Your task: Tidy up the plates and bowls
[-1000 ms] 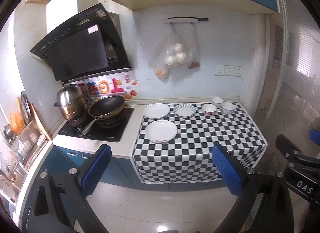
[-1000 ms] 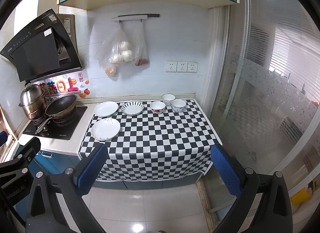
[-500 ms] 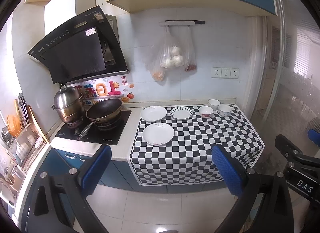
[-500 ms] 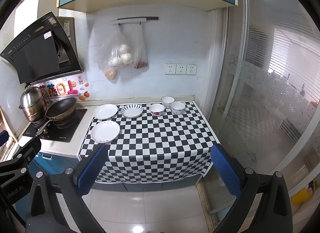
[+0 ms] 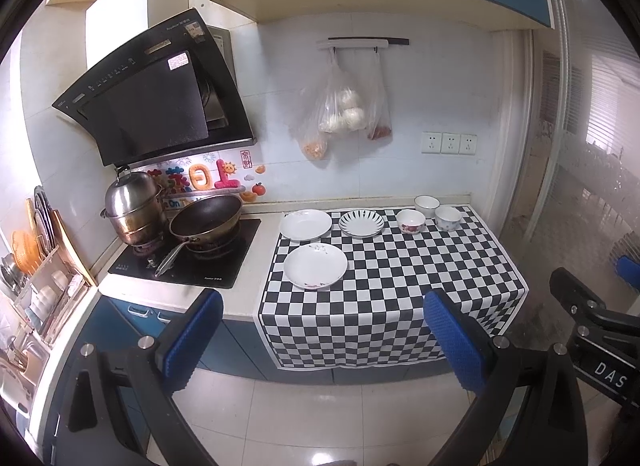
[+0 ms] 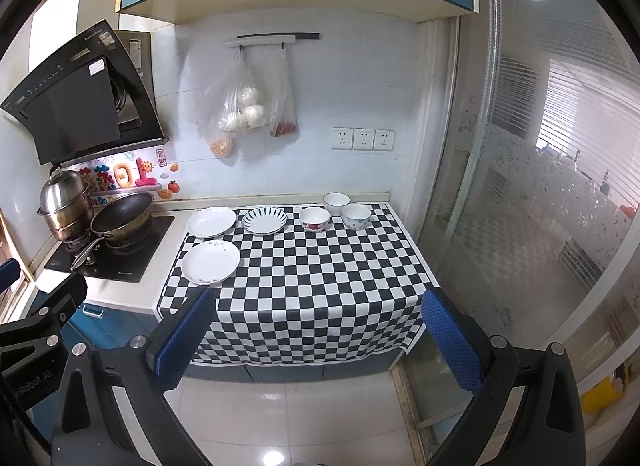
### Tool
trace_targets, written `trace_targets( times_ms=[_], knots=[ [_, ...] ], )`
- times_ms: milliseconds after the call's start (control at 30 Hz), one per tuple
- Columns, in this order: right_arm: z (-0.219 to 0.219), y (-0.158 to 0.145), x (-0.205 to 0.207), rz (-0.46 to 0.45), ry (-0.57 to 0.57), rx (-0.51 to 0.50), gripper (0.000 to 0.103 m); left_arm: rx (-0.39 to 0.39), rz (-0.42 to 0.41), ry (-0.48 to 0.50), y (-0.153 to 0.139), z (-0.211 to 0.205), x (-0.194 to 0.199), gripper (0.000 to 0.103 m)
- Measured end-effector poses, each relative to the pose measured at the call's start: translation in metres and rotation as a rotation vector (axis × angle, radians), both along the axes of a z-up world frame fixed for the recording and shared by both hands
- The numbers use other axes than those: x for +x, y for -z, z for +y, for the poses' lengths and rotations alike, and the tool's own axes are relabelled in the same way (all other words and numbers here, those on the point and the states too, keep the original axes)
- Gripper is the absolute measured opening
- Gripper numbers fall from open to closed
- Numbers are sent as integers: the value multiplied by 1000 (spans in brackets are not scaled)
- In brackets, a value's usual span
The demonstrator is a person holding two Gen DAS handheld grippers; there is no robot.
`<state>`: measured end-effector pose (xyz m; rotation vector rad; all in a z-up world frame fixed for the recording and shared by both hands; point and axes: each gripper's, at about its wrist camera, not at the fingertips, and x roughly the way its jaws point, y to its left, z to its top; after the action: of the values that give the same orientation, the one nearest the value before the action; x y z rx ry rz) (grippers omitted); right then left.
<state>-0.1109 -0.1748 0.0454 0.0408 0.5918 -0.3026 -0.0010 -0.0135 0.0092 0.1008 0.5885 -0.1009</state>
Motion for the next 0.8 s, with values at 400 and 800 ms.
trace_targets(
  times_ms=[400, 800],
  knots=[
    [0, 4, 4, 4, 7, -1, 103, -1, 2, 0, 2, 2, 0, 103],
    [6, 8, 11, 14, 3, 4, 103, -14, 19, -8, 7, 15, 15, 103]
  ],
)
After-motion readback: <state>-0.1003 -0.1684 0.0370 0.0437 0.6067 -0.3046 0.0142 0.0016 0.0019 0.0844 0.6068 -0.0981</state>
